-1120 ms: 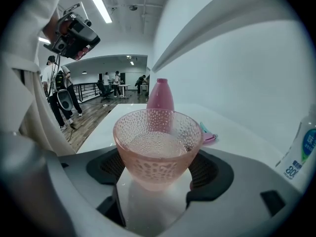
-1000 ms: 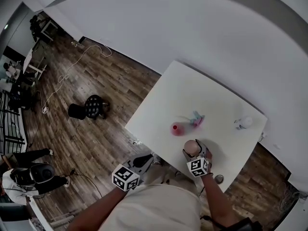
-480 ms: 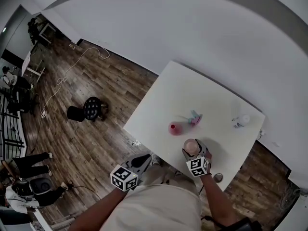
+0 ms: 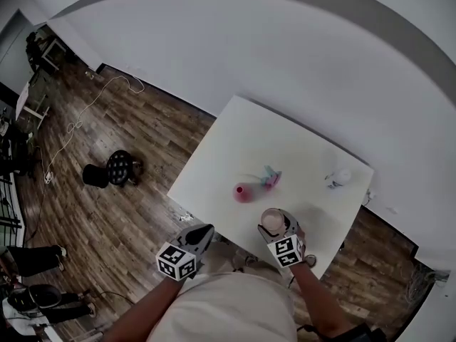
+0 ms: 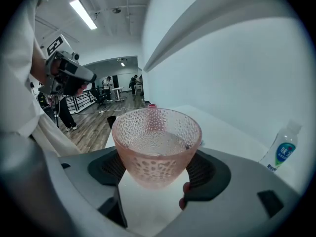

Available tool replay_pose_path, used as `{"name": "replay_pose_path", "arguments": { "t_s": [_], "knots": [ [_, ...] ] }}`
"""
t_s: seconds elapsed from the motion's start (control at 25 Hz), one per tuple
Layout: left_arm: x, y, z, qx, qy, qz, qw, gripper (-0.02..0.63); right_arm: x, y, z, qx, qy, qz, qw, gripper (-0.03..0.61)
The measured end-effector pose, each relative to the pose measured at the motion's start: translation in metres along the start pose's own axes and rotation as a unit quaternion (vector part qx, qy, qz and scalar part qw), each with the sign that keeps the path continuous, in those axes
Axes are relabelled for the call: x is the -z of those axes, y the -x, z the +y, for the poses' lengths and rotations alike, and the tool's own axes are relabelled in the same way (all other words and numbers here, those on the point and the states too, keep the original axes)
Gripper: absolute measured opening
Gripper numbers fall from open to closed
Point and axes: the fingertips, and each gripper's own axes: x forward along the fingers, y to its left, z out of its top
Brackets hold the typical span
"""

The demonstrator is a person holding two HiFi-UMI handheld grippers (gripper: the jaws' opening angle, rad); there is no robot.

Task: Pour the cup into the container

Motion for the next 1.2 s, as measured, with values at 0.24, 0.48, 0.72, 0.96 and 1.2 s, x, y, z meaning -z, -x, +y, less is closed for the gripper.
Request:
{"name": "replay_pose_path", "arguments": {
  "t_s": [0.24, 0.48, 0.72, 0.96, 1.2],
  "knots": [
    [-0.016, 0.001, 0.009, 0.004, -0.009, -0.023, 0.9997, 0.014, -0.026, 0.013, 0.004, 0.002, 0.011, 0.015, 1.000, 0.367],
    [-0.039, -0.003, 0.025, 0.029, -0.037, -0.026, 0.9986, 0.014, -0.053, 0.020, 0.009, 0.021, 0.002, 0.024, 0.999, 0.367],
    [-0.052, -0.010, 0.049, 0.051, -0.071, -0.006, 0.9962, 0.014, -0.074, 0.016, 0.019, 0.037, -0.020, 0.046, 0.998, 0.367],
    [-0.066, -0.016, 0.066, 0.087, -0.083, -0.007, 0.9927, 0.014, -0.087, 0.014, 0.031, 0.050, -0.042, 0.072, 0.995, 0.367],
    [-0.069, -0.023, 0.081, 0.119, -0.103, 0.001, 0.9876, 0.014, -0.093, 0.007, 0.040, 0.063, -0.057, 0.103, 0.991, 0.367]
  ]
}}
